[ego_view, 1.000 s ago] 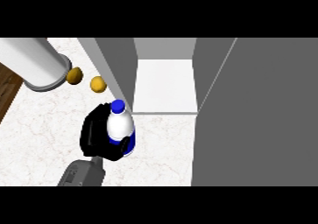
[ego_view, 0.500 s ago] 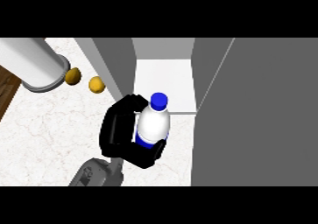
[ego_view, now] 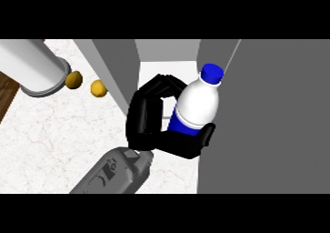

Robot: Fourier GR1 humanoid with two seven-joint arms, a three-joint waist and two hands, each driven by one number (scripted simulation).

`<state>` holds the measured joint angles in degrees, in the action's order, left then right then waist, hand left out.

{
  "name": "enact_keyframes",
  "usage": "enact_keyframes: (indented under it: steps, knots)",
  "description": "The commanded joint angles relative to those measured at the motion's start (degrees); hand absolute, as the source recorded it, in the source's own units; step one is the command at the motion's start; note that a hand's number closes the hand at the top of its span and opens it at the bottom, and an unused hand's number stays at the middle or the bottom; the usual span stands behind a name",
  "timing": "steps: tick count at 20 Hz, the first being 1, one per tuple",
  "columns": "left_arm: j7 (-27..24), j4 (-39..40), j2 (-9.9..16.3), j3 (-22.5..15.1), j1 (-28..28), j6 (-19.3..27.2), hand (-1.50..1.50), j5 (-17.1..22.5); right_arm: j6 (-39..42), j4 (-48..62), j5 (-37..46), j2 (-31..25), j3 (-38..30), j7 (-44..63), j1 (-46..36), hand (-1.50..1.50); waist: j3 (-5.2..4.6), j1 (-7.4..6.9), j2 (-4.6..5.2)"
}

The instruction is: Pick up the bottled water, place it into the cabinet and close the cabinet

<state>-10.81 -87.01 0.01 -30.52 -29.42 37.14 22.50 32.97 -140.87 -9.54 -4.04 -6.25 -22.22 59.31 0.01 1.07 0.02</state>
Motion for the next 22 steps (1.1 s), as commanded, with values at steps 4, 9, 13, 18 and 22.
enact_keyframes:
  steps: [4, 9, 13, 18, 22]
  knots:
    - [-0.9, 10.5, 0.0, -0.2, -10.4, 8.3, 1.50, 0.8, 0.9, -4.3, -4.9, 0.6, -1.5, 0.8, 0.8, -1.50, -0.01, 0.86, 0.09]
    - [-0.5, 18.2, 0.0, 2.6, -15.8, 7.1, 1.50, 1.9, 0.5, -3.2, -5.9, 0.1, -3.3, 2.3, -0.7, -1.50, -0.02, 0.40, 0.21]
    - [-3.8, 23.9, 0.0, 3.2, -15.8, 4.3, 1.50, 3.6, 2.4, -3.4, -5.6, 0.3, -3.7, 0.7, 0.6, -1.50, -0.03, 0.71, 0.16]
    - [-7.2, 31.8, 0.0, 3.9, -18.1, 3.1, 1.50, 4.4, 3.0, -2.4, -10.8, -2.0, -7.5, 1.9, 0.3, -1.50, -0.03, 0.69, 0.34]
    - [-7.9, 37.1, 0.0, 6.3, -21.5, 3.3, 1.50, 5.7, 4.5, -0.5, -9.2, -0.8, -6.6, -0.3, 0.1, -1.50, -0.03, 1.12, 0.30]
